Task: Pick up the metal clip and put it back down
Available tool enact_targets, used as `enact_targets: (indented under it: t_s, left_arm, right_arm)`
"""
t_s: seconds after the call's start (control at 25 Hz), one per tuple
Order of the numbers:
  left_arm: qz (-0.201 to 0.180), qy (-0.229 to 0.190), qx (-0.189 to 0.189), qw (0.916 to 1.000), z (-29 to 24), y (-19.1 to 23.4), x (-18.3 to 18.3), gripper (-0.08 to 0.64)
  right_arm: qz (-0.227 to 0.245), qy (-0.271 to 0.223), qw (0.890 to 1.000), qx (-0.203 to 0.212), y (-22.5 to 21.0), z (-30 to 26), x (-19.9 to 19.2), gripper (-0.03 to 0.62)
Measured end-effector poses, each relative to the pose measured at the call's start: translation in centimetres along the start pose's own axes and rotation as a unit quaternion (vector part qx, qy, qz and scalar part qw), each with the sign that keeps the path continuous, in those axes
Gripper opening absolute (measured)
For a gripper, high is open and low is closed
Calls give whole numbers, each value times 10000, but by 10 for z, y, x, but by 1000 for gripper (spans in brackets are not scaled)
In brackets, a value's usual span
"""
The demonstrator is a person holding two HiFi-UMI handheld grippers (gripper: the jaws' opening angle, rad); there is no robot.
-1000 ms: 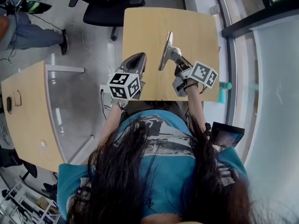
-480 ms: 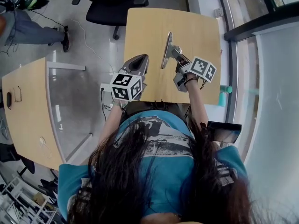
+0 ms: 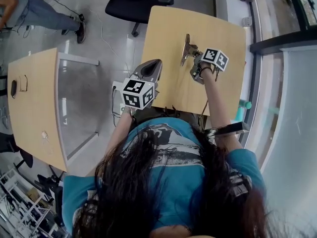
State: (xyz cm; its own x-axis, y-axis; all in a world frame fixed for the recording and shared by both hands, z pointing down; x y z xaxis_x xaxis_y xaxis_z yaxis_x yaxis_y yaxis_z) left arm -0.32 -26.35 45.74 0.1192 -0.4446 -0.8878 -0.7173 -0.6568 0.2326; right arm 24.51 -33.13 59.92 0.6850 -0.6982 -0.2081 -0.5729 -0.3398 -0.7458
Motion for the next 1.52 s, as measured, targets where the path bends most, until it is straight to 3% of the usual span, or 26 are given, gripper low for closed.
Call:
enact_targets:
  t_s: [0.36, 0.72, 0.96, 1.32, 1.52]
  left_arm:
    - [153, 63, 333, 9993, 13, 9, -11, 2]
    - [237, 67, 524, 9983, 22, 15, -18, 3]
    - [207, 55, 479, 9986, 21, 15, -16, 2]
    - [150, 17, 297, 9994, 24, 14, -16, 3]
    - [88, 13, 91, 9999, 24, 13, -14, 3]
  right_arm:
    - [-340, 69, 9985, -425, -30, -28, 6, 94]
    - [-581, 89, 9977, -344, -41, -34, -2, 96]
    - [-414, 209, 9983, -362, -37, -30, -2, 182]
    - [-325, -258, 9980, -475, -30, 15, -14, 181]
    - [-453, -806, 9957, 22, -4, 48, -25, 181]
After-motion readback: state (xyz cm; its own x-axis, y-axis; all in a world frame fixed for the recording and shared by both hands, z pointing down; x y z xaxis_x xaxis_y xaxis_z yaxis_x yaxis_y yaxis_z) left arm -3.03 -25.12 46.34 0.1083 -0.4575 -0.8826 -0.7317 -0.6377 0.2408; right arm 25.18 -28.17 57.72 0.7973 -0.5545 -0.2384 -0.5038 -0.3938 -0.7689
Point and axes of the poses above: the fingertips, and each gripper's own axes: z backward along the fingers, y to its left, x out of its top, the point moved 7 cm from there along z, backward along the fingers, and after that the axes turned 7 degrees about -z, right-handed, at the moved point
